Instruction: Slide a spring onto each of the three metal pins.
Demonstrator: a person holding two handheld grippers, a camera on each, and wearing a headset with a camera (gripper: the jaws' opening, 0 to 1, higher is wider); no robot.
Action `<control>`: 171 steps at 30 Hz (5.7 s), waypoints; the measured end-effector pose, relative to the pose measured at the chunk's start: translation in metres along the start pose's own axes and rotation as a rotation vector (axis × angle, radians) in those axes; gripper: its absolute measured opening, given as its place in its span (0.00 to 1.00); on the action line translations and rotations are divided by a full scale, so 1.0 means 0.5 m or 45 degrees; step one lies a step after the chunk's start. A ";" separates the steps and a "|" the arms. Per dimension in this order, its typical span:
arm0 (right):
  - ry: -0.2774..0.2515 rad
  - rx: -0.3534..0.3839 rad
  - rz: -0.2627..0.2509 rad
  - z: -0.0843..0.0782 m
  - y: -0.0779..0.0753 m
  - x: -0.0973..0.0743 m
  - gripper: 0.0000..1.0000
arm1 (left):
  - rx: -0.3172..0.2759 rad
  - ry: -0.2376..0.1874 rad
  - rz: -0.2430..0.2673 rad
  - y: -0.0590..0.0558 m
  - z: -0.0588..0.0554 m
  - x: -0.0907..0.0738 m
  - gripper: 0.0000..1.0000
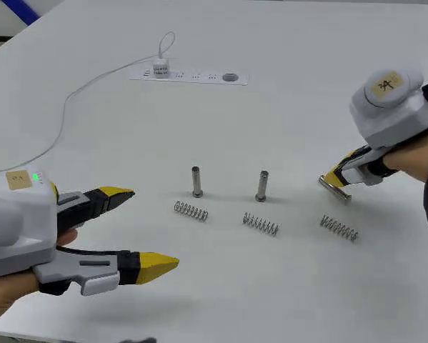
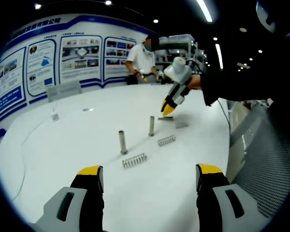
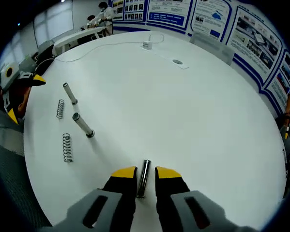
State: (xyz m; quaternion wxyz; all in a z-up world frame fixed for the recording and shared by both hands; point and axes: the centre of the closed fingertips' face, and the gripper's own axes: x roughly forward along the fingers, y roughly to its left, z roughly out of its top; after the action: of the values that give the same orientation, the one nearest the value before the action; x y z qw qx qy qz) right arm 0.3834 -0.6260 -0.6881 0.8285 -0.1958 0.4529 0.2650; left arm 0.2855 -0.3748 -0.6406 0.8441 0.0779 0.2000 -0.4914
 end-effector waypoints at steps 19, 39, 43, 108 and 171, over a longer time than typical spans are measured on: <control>0.241 0.050 0.027 -0.010 -0.002 0.041 0.10 | -0.004 0.003 -0.004 -0.002 0.000 0.003 0.79; 0.394 0.045 0.023 -0.018 0.005 0.039 0.09 | 0.011 0.022 -0.028 -0.010 -0.001 0.011 0.79; 0.392 0.088 -0.022 -0.019 0.004 0.038 0.08 | 0.017 0.014 -0.021 -0.008 0.004 0.008 0.79; -0.294 0.172 -0.114 -0.033 0.020 -0.085 0.09 | 0.072 -0.024 -0.020 -0.021 0.039 -0.004 0.79; 0.041 -0.183 0.134 -0.085 0.133 -0.014 0.13 | 0.066 -0.014 -0.019 -0.021 0.035 -0.004 0.79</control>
State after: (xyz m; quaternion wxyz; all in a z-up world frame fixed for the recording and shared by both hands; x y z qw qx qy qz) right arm 0.3117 -0.5997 -0.7093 0.7897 -0.2349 0.4556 0.3370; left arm 0.2799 -0.3841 -0.6233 0.8391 0.0955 0.1831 -0.5032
